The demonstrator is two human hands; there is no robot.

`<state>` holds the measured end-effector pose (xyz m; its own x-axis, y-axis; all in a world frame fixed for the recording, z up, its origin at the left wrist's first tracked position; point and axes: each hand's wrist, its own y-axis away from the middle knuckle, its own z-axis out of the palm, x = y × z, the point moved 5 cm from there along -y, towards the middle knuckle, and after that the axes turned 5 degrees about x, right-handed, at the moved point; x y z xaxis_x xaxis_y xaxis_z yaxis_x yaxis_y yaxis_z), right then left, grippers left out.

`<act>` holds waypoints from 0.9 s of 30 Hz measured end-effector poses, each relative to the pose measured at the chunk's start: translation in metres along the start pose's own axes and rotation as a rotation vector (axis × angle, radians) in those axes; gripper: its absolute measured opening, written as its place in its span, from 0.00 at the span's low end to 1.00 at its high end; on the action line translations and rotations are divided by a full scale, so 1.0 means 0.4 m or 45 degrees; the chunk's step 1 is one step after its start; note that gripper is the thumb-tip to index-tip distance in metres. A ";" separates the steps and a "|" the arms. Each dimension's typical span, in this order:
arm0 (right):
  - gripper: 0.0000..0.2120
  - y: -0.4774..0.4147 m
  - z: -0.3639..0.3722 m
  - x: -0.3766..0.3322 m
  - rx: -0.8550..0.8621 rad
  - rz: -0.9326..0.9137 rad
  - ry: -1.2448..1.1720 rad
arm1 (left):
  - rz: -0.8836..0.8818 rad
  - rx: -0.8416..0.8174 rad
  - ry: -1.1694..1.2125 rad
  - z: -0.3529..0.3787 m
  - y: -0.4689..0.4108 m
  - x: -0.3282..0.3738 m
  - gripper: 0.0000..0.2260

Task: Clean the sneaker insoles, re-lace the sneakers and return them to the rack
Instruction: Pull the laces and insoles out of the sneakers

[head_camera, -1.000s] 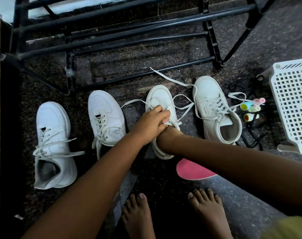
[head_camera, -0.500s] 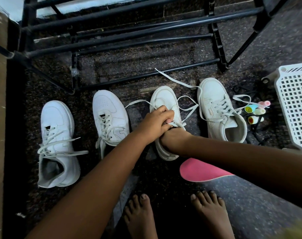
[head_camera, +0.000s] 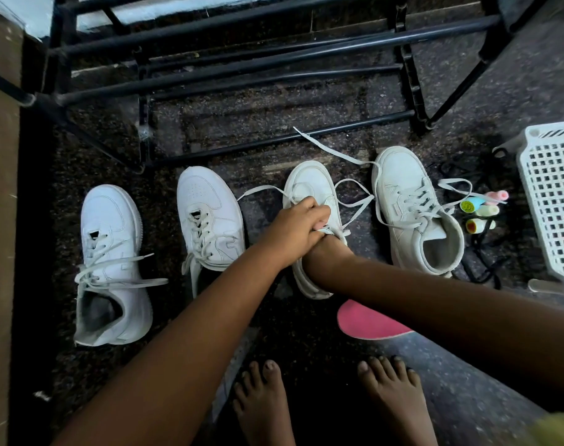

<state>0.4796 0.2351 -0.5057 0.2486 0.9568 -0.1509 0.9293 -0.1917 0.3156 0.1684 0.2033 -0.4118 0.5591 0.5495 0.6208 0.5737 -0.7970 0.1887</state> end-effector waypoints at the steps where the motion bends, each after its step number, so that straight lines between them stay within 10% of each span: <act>1: 0.20 0.001 0.003 0.001 -0.004 0.001 0.006 | 0.000 -0.001 -0.004 0.000 0.000 -0.001 0.04; 27: 0.21 -0.005 0.001 -0.002 -0.024 0.052 -0.043 | 0.174 0.062 0.252 0.009 0.024 -0.042 0.13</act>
<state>0.4777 0.2347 -0.5065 0.2953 0.9404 -0.1688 0.9131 -0.2258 0.3395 0.1667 0.1875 -0.4232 0.5081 0.3736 0.7760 0.5315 -0.8450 0.0588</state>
